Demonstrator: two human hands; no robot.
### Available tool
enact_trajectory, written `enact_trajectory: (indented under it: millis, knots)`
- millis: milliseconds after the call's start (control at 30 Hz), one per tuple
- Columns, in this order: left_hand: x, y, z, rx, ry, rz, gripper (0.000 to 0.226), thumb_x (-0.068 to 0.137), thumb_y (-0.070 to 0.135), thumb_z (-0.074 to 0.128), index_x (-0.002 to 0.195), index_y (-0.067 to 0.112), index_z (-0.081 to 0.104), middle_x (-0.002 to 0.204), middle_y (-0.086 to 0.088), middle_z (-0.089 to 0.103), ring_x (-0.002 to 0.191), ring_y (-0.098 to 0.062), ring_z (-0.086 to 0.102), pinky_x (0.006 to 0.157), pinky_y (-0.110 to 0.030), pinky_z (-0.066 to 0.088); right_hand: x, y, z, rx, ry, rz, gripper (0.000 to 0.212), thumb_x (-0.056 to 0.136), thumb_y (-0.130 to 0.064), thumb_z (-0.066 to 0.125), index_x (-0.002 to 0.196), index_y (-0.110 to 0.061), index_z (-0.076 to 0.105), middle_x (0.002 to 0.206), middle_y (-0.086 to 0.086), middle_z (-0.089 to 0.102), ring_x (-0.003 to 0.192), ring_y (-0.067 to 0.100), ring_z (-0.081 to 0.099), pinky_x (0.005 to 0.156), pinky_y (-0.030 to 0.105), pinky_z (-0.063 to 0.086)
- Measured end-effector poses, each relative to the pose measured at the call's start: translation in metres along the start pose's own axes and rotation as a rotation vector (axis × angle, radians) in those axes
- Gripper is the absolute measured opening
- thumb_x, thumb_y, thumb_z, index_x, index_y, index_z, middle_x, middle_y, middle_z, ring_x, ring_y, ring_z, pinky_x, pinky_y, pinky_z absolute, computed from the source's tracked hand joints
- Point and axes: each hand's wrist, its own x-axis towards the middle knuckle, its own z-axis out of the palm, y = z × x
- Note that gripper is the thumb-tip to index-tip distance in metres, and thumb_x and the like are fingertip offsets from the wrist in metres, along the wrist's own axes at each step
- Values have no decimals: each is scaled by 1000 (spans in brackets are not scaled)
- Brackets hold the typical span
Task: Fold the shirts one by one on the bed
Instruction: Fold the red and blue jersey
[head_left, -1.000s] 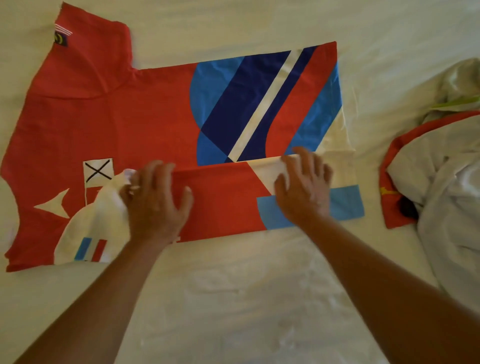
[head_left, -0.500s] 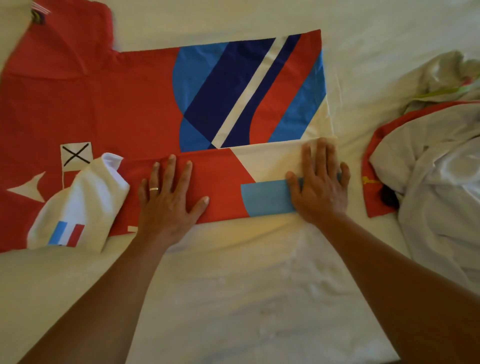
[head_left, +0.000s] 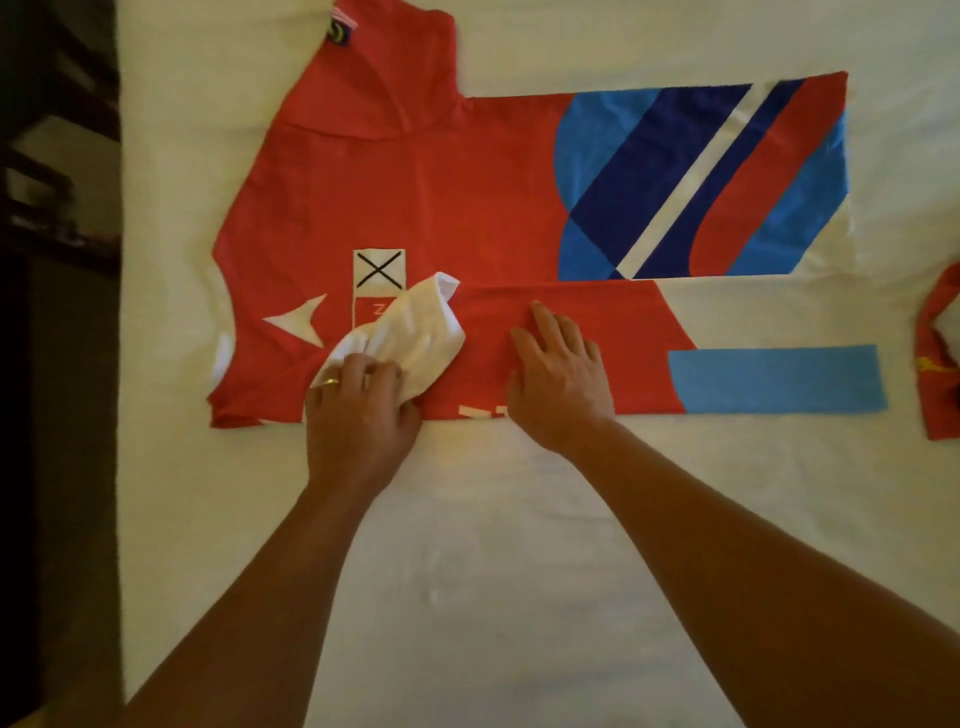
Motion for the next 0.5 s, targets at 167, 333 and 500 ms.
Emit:
enact_trajectory:
  millis: [167,333,500]
  knots:
    - [43,-22,-39,-274,-108,13,10,93,26,64,99,18,66,93,0,66,82,-22,63,56,-27,35,9,-30,8,-48,38,127,42,91,-27,53,131,-16,51,156,11,37,138,33,37,104,51,39]
    - [117,-49,-86,-454,-38,-14,13,92,19,58,100,18,68,94,-2,69,88,-27,62,62,-32,38,19,-41,3,-84,104,187,26,91,-26,53,113,-15,57,134,8,51,118,31,50,94,47,45]
    - [167,-66,-97,-543,324,-223,44,96,45,53,133,21,56,129,-5,61,117,-28,59,96,-45,50,41,-65,11,100,333,86,18,82,-16,49,83,-6,64,92,9,61,81,30,57,67,46,53]
